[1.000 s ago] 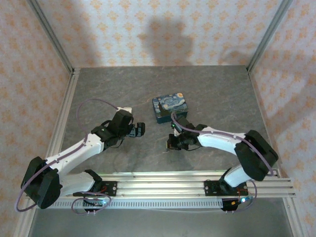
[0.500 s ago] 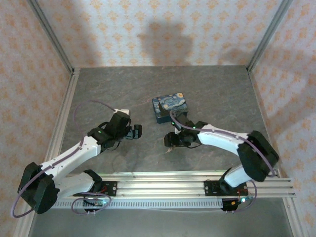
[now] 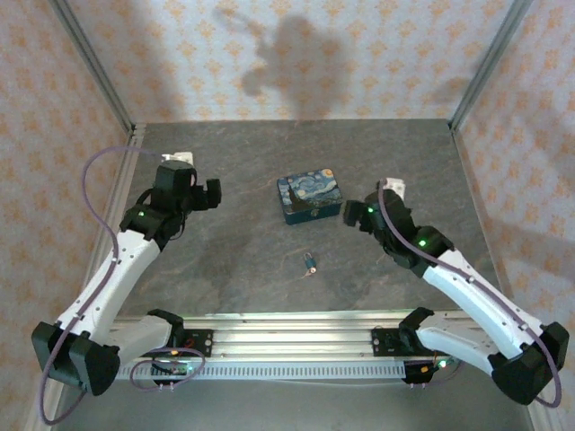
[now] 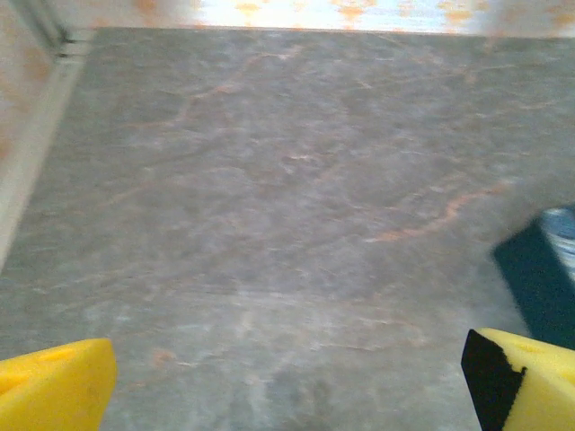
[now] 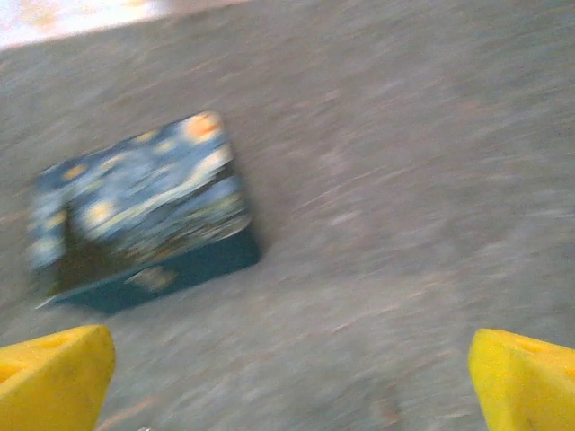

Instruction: Unlock a padlock with a key

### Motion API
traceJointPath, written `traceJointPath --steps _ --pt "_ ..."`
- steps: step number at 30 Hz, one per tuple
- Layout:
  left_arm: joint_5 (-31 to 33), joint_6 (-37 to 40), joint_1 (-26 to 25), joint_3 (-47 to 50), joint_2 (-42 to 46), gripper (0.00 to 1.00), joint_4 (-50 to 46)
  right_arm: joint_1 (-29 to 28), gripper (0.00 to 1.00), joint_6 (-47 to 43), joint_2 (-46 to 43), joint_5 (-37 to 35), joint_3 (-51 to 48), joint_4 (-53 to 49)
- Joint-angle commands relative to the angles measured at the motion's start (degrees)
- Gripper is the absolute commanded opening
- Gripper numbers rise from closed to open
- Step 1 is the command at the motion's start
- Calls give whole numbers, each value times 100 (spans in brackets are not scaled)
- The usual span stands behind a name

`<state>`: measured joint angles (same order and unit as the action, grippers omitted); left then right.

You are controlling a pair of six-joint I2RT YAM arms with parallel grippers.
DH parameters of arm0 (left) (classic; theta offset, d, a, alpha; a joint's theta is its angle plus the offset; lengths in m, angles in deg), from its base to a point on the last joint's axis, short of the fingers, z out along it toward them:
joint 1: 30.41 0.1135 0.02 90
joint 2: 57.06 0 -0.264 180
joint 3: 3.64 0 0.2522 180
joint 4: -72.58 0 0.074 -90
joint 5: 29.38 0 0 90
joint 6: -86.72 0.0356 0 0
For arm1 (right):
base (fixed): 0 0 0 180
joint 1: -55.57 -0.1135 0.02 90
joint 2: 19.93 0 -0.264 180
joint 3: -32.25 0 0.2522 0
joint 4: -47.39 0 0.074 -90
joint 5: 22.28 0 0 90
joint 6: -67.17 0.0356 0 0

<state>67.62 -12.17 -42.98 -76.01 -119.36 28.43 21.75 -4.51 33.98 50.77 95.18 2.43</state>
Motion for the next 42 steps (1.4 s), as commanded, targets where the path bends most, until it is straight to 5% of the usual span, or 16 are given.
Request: traceJointPath --steps 1,7,12,22,32,42 --pt "464 509 429 183 -144 100 415 315 100 -627 -97 -1579 -583 785" --pt "-187 1307 739 1458 -159 100 2040 1251 100 -1413 63 -1564 -1711 2952" --pt "-681 1096 740 2275 -267 100 3234 1931 100 -1398 436 -1346 -2733 4951" --pt "54 1010 777 3547 -806 100 5708 2815 100 -1217 1309 -653 -3605 7394" --pt "-302 1204 826 3999 -1975 100 8018 3198 100 -1539 2628 44 -3435 8662" --pt "-393 1009 1038 3406 -2352 100 7267 3103 99 -1860 3341 511 -2651 7830"
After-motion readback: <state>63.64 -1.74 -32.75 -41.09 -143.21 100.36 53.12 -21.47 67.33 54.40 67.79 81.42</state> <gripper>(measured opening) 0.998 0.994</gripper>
